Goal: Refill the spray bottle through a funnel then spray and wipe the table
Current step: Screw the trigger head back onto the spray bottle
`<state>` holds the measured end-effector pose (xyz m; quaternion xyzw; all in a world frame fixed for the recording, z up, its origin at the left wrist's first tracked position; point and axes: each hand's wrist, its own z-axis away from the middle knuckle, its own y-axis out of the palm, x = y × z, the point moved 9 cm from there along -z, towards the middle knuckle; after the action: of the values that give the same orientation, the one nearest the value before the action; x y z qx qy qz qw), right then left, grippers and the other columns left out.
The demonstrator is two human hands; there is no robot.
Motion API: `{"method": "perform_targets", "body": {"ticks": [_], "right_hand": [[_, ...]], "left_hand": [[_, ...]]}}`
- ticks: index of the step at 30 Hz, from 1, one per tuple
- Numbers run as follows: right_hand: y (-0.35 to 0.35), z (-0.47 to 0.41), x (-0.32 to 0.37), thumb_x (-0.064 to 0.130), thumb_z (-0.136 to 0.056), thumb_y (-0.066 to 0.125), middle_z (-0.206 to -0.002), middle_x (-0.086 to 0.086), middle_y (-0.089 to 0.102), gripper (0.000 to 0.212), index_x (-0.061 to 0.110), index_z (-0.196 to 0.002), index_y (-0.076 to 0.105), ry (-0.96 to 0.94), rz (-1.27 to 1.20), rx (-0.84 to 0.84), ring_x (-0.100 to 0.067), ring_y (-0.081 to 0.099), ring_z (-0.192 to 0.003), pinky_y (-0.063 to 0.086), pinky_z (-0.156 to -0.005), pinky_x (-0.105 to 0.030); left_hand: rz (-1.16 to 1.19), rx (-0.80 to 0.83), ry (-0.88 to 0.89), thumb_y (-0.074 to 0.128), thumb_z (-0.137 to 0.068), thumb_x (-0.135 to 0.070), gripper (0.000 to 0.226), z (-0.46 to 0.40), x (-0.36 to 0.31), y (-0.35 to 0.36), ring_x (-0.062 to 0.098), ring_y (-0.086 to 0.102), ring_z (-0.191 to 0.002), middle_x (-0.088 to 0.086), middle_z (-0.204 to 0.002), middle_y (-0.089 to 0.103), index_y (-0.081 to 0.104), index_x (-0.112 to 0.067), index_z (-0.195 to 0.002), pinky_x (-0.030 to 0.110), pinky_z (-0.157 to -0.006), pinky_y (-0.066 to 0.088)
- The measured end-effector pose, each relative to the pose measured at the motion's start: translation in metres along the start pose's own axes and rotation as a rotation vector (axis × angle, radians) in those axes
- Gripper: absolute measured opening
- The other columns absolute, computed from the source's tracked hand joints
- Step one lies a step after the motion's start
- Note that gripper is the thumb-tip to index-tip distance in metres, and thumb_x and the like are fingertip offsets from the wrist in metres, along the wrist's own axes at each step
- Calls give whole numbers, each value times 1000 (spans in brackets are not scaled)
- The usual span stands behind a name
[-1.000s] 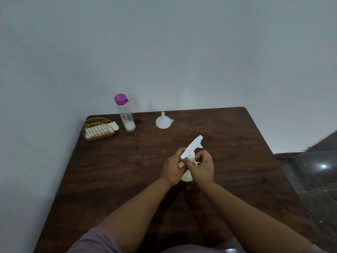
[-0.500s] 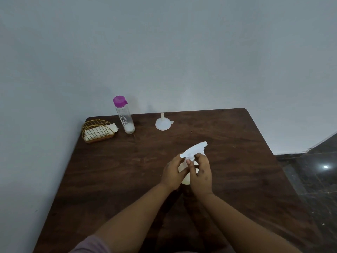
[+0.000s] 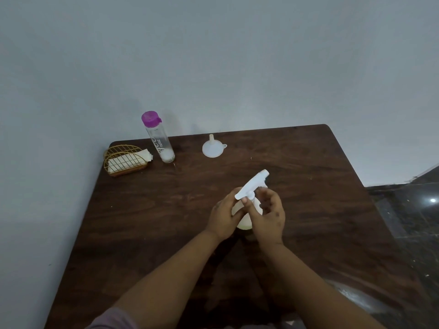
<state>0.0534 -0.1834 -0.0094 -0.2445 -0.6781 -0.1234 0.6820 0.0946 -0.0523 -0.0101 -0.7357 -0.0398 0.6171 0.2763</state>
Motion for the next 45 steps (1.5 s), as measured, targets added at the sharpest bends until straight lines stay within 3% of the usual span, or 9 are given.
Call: {"method": "perform_targets", "body": {"ticks": [3,6,9,13,19,27,32,37,45], "right_hand": [[10,-1,17,38,-80,67,-106,13,61,34,14,-105,64,-187,155,133,-7,58,-99,45,-81,-16],[8,-7,24,21,-77,75,-88,17,56,17,19,-83,60,-242,207,195,-4,56,-83,39,-69,-9],[-2,-17,17,16,-67,85,-78,8,62,26,16,-75,61,-164,144,168,-9,61,-77,47,-67,-20],[-6,-11,5,20,-61,88,-71,-1,61,38,11,-69,52,-73,99,80,-16,60,-69,50,-64,-32],[-5,-2,13,23,-60,90,-102,8,62,52,17,-101,59,-93,73,106,-6,61,-94,50,-80,-18],[3,0,30,28,-82,54,-108,7,60,38,5,-110,66,-323,291,160,-15,60,-100,45,-84,-17],[-1,-6,22,20,-79,70,-104,4,67,31,8,-107,68,-224,198,204,-7,62,-96,50,-83,-23],[-3,-18,38,18,-67,86,-79,11,62,27,16,-80,63,-240,211,226,-5,60,-77,44,-66,-10],[4,-13,27,20,-63,87,-82,7,57,39,16,-82,53,-127,181,124,-5,56,-76,40,-64,-7]], "left_hand": [[-18,-92,-7,57,-93,-29,35,5,-2,-2,0,62,-107,-24,-113,64,48,-44,-123,35,-91,52],[-36,-166,11,53,-90,-39,33,10,-5,0,-3,58,-108,-25,-116,61,53,-41,-122,29,-92,50],[-57,-192,48,51,-89,-37,43,12,-8,8,3,55,-114,-18,-124,59,54,-28,-131,28,-100,43],[-83,-172,19,53,-88,-37,47,10,-3,10,8,53,-110,-17,-119,57,45,-39,-135,25,-99,40],[-99,-133,-39,56,-86,-53,41,6,6,11,12,52,-104,-12,-106,58,52,-37,-123,31,-89,45],[2,-167,-26,60,-84,-39,31,7,2,7,15,59,-99,-14,-104,62,60,-31,-113,45,-80,52],[119,-150,-19,64,-84,-32,33,8,-4,1,14,63,-109,-11,-113,68,63,-30,-117,41,-92,52],[163,-144,-43,68,-84,-14,49,9,-5,1,12,65,-109,-12,-114,69,57,-48,-118,42,-92,53],[109,-56,10,62,-86,-6,49,8,-14,-1,8,65,-106,-14,-113,68,54,-35,-125,34,-91,53]]}}
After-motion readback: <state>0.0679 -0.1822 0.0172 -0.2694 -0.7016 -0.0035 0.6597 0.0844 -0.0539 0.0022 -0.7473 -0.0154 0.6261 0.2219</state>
